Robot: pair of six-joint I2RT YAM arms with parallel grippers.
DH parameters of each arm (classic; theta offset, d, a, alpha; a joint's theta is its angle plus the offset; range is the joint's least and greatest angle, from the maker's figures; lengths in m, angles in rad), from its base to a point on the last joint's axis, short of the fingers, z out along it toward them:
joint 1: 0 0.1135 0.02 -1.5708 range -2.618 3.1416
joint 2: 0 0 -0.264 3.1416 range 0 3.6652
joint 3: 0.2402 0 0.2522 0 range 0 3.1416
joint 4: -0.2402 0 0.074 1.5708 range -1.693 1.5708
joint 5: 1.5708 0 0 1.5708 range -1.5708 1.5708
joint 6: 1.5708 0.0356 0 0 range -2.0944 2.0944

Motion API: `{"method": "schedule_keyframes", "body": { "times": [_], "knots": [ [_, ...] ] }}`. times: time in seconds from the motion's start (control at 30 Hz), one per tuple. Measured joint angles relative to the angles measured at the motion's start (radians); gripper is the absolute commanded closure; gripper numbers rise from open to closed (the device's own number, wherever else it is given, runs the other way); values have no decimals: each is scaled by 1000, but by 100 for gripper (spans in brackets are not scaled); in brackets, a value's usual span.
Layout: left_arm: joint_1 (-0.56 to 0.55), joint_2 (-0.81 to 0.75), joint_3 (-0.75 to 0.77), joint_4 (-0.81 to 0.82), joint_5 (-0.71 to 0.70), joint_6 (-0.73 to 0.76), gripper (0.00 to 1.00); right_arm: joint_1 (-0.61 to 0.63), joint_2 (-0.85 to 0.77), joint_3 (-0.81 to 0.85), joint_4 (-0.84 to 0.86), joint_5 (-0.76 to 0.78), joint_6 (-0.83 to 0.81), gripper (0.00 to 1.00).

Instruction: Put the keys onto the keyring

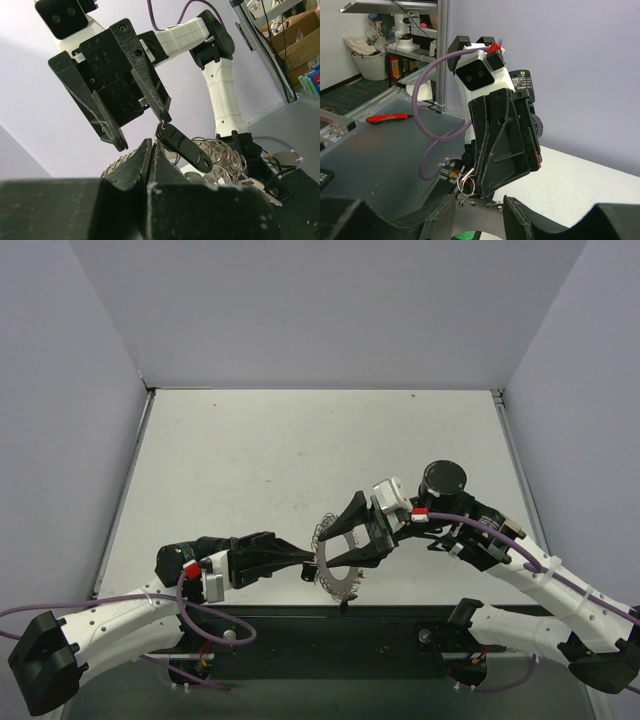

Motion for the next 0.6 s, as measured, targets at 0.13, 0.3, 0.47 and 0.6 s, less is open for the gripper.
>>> {"method": "schedule_keyframes", "body": {
  "times": [0.13, 0.3, 0.47, 0.6],
  "knots": [
    [0, 0, 0, 0, 0, 0, 100, 12, 0, 0, -2, 2, 0, 61],
    [3, 0, 0, 0, -1, 0, 100, 24, 6, 0, -11, 5, 0, 62],
    [4, 0, 0, 0, -3, 0, 100, 39, 8, 0, -16, 11, 0, 64],
    [4, 0, 0, 0, -3, -2, 100, 47, 8, 0, -16, 16, 0, 67]
  ]
}}
